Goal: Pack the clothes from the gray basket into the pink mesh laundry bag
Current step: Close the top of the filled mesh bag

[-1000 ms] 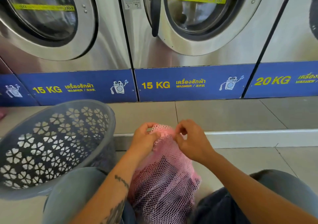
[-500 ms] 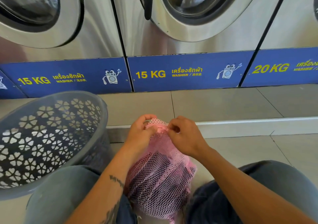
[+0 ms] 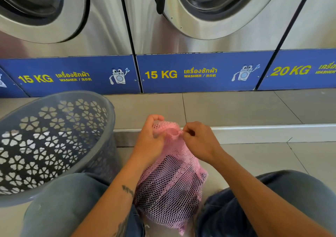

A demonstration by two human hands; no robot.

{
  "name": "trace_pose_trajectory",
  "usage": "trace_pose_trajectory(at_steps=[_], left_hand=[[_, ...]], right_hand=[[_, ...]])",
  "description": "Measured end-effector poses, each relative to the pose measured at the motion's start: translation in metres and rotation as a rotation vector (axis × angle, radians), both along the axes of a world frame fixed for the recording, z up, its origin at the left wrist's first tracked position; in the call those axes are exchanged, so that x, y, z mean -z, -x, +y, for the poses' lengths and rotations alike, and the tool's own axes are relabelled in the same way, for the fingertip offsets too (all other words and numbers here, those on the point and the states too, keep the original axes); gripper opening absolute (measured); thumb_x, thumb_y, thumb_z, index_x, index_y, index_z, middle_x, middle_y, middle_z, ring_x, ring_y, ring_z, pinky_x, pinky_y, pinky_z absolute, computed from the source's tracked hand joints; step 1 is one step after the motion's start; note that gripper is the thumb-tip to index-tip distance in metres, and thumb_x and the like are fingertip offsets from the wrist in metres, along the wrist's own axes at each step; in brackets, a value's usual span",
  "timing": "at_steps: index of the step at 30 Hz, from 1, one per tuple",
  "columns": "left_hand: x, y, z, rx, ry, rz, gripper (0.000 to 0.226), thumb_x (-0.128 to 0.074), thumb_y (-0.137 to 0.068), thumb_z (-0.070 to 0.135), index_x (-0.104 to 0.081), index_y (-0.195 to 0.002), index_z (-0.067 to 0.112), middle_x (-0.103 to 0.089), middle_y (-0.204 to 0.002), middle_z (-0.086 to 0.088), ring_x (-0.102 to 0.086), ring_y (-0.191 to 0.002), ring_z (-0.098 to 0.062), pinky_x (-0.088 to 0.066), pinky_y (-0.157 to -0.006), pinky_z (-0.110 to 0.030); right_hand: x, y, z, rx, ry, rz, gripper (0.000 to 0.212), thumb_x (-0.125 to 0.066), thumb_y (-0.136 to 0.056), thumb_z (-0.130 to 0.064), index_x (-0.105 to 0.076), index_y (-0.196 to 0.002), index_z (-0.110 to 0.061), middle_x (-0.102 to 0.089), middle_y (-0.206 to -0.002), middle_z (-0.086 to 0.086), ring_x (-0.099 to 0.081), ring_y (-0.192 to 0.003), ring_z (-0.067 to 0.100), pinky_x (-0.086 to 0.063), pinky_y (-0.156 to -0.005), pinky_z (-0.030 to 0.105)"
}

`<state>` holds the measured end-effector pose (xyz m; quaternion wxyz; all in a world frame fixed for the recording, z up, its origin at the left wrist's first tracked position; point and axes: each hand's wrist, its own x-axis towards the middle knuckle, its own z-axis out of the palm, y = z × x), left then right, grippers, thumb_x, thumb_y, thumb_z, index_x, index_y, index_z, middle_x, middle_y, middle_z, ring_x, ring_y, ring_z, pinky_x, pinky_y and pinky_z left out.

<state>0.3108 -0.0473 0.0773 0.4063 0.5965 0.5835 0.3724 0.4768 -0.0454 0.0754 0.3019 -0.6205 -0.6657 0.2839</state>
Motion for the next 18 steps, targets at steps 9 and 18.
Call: trace_pose_trajectory(at_steps=[9,18], left_hand=[[0.019,-0.013,-0.009,0.069,-0.435,0.372,0.015,-0.068,-0.085,0.02,-0.064,-0.091,0.033,-0.049,-0.102,0.013,-0.049,-0.101,-0.009,-0.047,-0.091,-0.033],[0.02,-0.017,-0.005,0.124,-0.343,0.204,0.014,-0.069,-0.089,0.015,-0.064,-0.097,0.025,-0.068,-0.088,0.015,-0.066,-0.084,-0.002,-0.059,-0.076,-0.029]], right_hand=[[-0.001,-0.002,-0.003,0.018,0.149,0.352,0.03,-0.057,-0.087,-0.008,-0.056,-0.058,-0.016,-0.05,-0.055,-0.007,-0.043,-0.054,0.008,-0.037,-0.056,0.026],[0.003,-0.012,-0.001,-0.134,0.067,0.33,0.011,-0.063,-0.089,-0.008,-0.068,-0.08,-0.008,-0.07,-0.078,0.012,-0.063,-0.072,0.027,-0.054,-0.071,0.037]])
